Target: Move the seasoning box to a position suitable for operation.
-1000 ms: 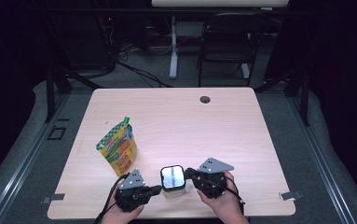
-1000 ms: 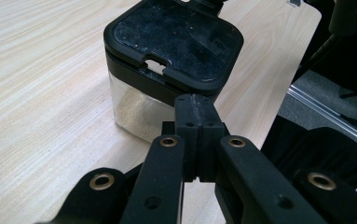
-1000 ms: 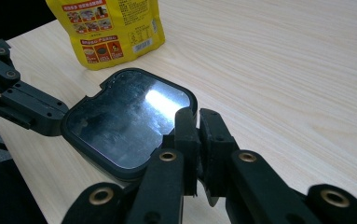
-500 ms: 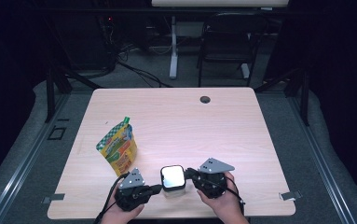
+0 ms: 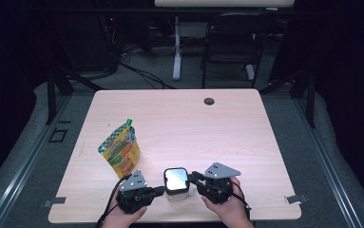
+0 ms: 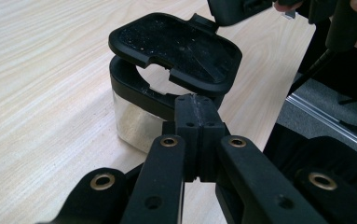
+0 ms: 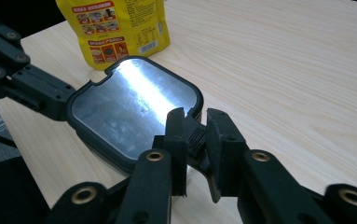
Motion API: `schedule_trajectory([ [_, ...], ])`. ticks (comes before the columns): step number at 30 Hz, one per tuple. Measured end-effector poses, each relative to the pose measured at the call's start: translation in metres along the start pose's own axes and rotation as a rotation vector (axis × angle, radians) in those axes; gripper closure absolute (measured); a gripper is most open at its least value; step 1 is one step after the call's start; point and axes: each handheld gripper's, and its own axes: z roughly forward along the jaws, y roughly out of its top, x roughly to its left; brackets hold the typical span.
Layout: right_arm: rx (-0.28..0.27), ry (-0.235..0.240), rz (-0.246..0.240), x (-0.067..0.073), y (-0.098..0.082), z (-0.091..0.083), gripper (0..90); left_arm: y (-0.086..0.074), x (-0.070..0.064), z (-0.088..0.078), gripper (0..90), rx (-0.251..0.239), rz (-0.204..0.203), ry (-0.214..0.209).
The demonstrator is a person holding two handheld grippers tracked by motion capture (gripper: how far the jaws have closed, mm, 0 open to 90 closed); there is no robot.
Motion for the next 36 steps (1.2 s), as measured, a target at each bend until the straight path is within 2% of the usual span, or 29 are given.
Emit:
schedule_trajectory([
  [6, -0.001, -0.014, -0.029, 0.003, -0.003, -0.005, 74.5, 0.004, 0.001, 0.000, 90.0, -0.014, 0.001, -0.005],
  [8, -0.006, -0.010, -0.027, 0.004, -0.004, -0.007, 73.2, 0.006, 0.001, -0.001, 90.0, -0.017, 0.006, -0.005],
  [16, 0.010, 0.010, -0.075, 0.012, -0.010, -0.013, 64.2, 0.013, 0.001, -0.001, 90.0, -0.035, 0.013, -0.016],
  [23, 0.029, 0.022, -0.113, 0.018, -0.012, -0.011, 57.1, 0.017, -0.001, 0.000, 90.0, -0.043, 0.015, -0.021],
  [36, 0.034, 0.021, -0.138, 0.023, -0.012, -0.007, 51.1, 0.021, -0.002, -0.001, 90.0, -0.053, 0.018, -0.017],
])
